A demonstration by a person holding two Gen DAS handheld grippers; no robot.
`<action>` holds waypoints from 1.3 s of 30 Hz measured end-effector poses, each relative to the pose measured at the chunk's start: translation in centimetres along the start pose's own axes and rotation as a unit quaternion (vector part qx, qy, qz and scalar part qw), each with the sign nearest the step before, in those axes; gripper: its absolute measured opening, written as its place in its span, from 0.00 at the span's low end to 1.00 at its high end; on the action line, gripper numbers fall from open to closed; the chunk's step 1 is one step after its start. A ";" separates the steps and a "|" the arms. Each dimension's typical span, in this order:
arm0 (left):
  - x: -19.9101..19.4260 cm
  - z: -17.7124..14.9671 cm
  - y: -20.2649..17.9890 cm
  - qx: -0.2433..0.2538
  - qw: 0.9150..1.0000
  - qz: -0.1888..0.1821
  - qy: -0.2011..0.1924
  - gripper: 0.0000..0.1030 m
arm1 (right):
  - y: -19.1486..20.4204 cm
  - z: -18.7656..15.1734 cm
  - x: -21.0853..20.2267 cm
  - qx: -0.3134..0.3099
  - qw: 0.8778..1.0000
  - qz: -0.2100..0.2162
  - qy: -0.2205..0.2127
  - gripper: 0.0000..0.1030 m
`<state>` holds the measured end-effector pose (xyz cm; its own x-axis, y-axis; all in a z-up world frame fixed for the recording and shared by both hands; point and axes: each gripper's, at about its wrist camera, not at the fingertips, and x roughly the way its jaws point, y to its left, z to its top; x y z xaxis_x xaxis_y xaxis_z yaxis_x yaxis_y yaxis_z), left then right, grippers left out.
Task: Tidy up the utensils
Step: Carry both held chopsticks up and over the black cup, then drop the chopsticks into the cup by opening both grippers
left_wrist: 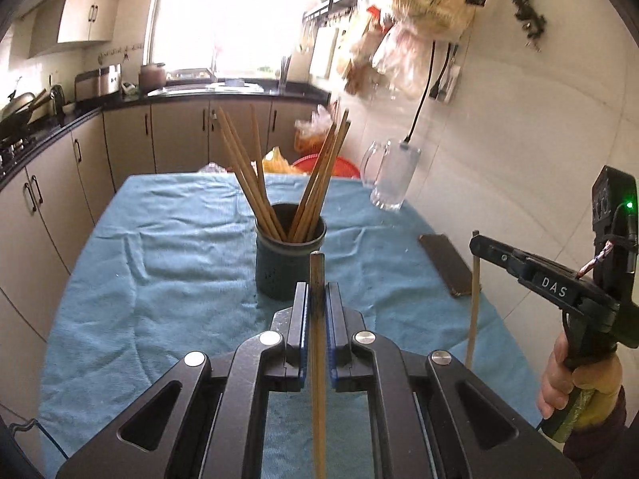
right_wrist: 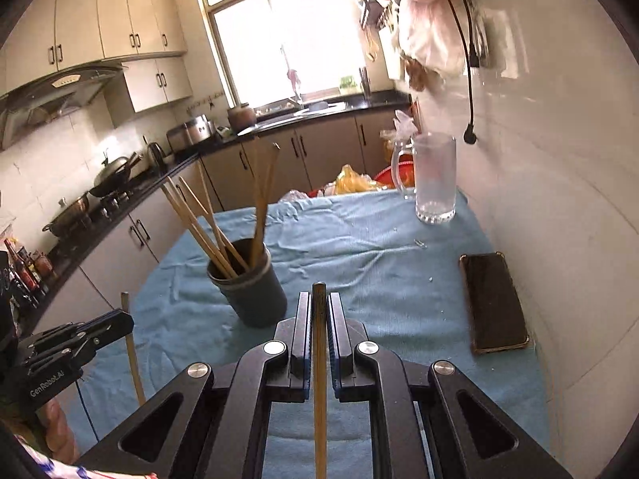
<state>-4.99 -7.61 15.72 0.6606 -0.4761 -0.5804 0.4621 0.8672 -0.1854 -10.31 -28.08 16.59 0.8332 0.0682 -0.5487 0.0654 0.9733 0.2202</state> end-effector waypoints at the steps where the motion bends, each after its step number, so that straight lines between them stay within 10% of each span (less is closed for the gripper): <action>1: -0.6 0.0 -0.1 0.001 1.000 0.001 -0.007 0.07 | 0.1 -0.1 -0.3 -0.002 1.000 0.001 -0.001 0.07; 16: -4.5 2.2 -1.4 0.017 0.997 -0.006 -0.069 0.07 | 1.7 1.9 -3.1 -0.013 0.999 0.020 -0.041 0.07; 39: -0.3 18.2 2.0 -0.034 0.990 0.030 -0.134 0.07 | 6.6 16.3 1.9 -0.011 0.990 0.056 -0.126 0.07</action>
<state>6.55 -8.38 29.95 0.8234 -0.4372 -0.3617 0.3824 0.8985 -0.2157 0.63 -25.06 30.19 0.9451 0.1224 -0.3030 -0.0456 0.9675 0.2486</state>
